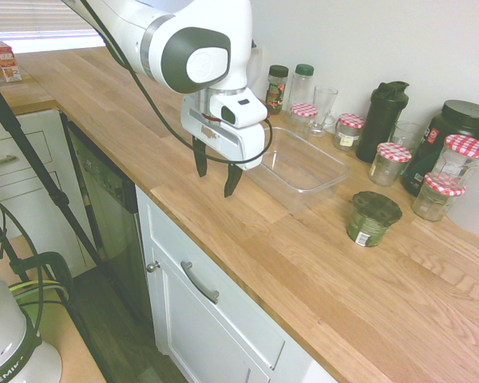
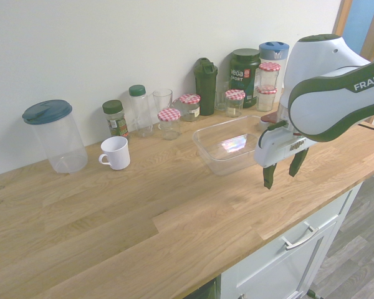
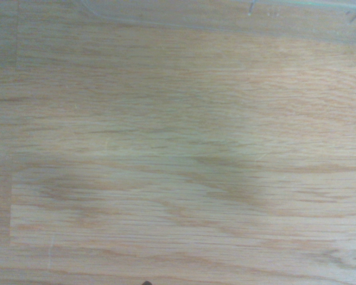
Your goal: Put the cereal into the container
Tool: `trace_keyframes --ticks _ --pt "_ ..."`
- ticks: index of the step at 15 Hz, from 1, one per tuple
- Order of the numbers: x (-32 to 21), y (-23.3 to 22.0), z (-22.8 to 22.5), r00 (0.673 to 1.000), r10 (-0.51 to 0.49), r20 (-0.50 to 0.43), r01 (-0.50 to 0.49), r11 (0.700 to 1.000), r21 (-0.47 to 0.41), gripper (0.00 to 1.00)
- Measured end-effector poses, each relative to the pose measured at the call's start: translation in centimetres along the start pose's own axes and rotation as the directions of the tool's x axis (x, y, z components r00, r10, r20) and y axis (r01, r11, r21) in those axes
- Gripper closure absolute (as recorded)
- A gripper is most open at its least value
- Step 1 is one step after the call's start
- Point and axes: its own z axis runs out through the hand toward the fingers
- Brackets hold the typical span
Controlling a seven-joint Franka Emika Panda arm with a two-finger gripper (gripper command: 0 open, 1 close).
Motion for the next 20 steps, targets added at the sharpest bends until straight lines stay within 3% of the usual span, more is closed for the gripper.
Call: trace_keyframes --ticks 5,14,20 --pt "2.6 1.1 -1.2 0.998 0.05 -0.031 -0.048 0.998 0.047 0.0" --pt "13.3 12.5 -6.1 0.959 0.243 -0.145 -0.218 0.962 0.167 0.0" --pt "17.9 13.1 -3.5 0.931 0.291 -0.221 -0.243 0.945 0.219 0.0"
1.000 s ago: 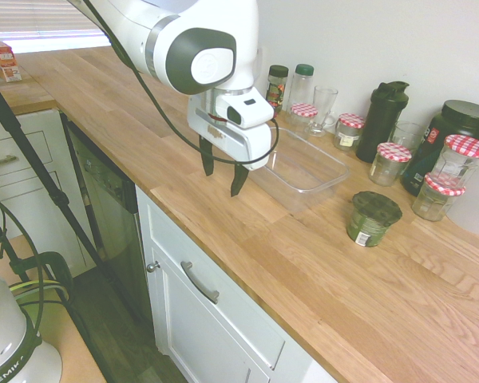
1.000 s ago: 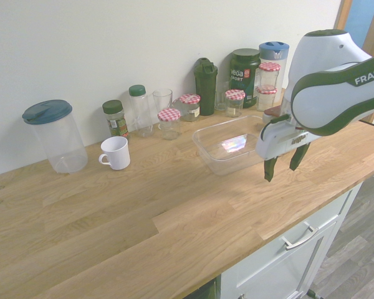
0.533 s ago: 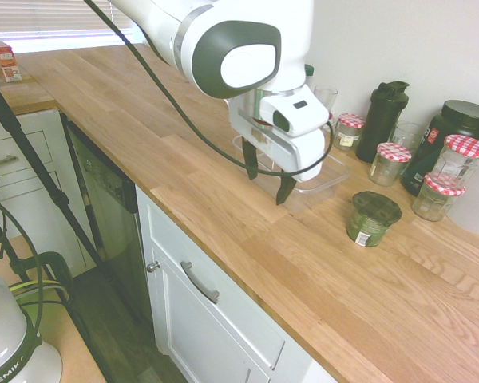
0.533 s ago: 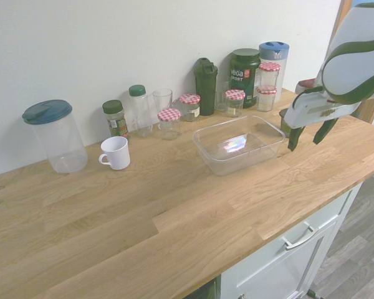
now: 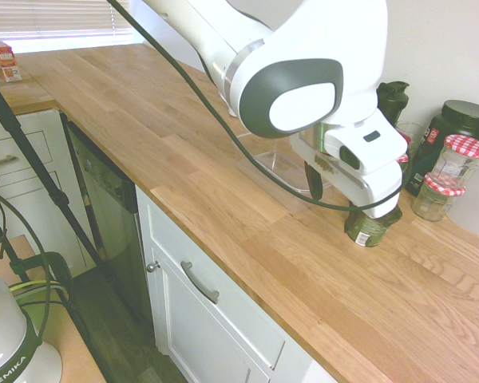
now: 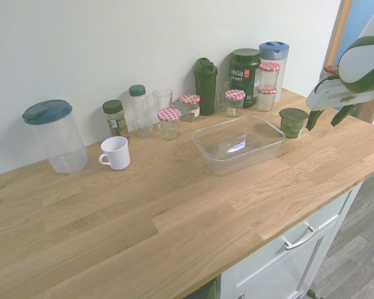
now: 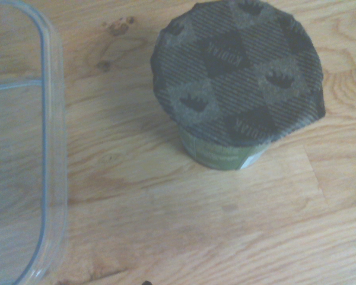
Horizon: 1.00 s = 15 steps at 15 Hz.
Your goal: Put the cereal into the container
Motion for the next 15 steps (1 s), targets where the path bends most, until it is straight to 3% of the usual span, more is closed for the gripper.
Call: trace_keyframes --ticks 15 --pt "4.1 -4.4 8.4 0.996 0.088 -0.015 -0.088 0.996 0.032 0.0"
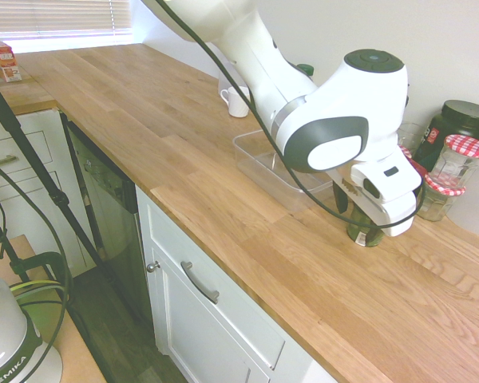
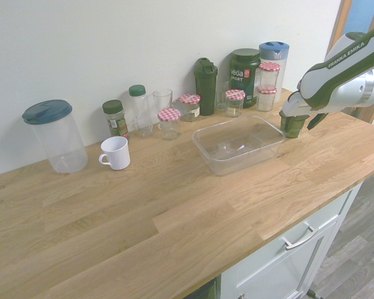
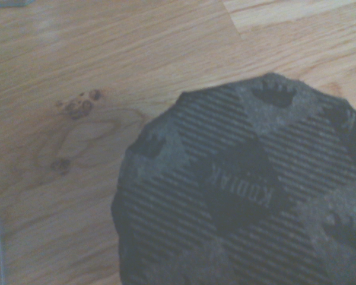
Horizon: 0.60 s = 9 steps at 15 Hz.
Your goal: Put the cereal into the container
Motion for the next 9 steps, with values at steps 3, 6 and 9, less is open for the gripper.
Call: trace_keyframes --ticks 3,6,9 --pt "0.7 -1.1 0.8 1.0 0.014 0.001 -0.014 1.0 0.009 0.0" --pt "1.2 -1.6 1.8 1.0 0.018 0.001 -0.018 1.0 0.006 0.0" --pt "1.6 -1.9 2.1 1.0 0.027 -0.003 -0.027 1.0 0.01 1.0"
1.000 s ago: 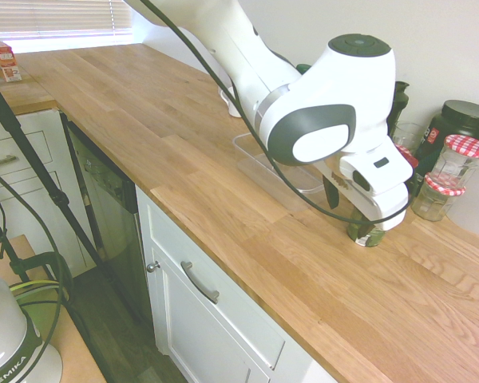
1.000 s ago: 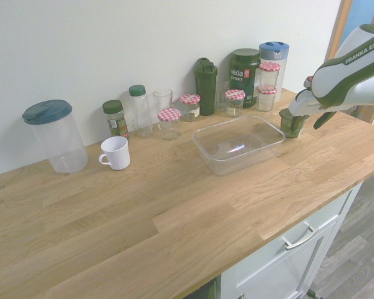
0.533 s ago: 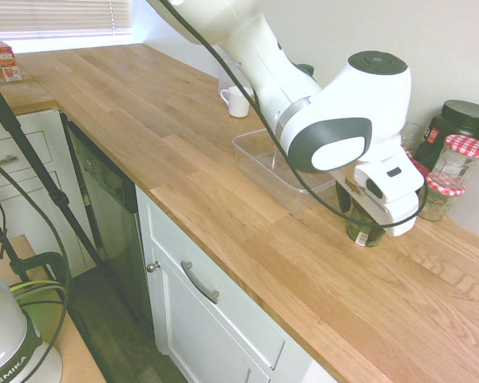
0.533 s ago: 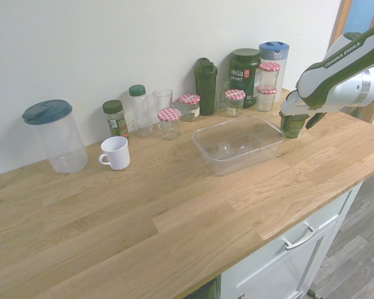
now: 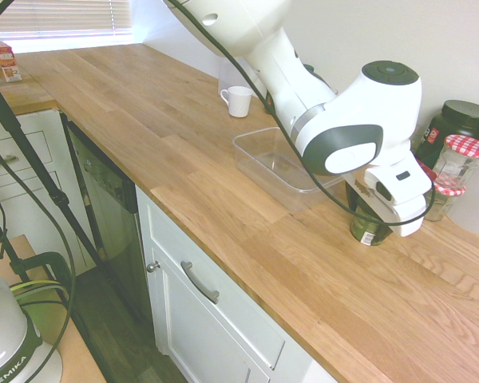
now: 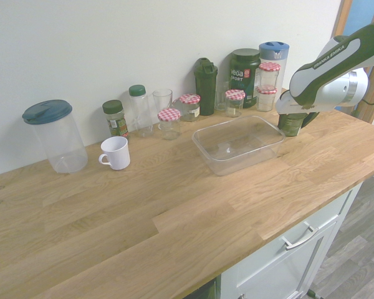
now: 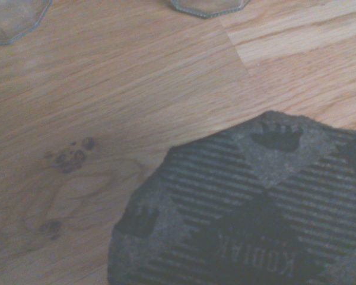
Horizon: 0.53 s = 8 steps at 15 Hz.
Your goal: Put the cereal into the container
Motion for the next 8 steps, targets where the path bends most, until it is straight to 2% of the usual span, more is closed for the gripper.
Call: trace_keyframes --ticks 8 --pt "0.52 0.08 -0.12 1.0 0.014 0.0 -0.014 1.0 0.01 1.0"
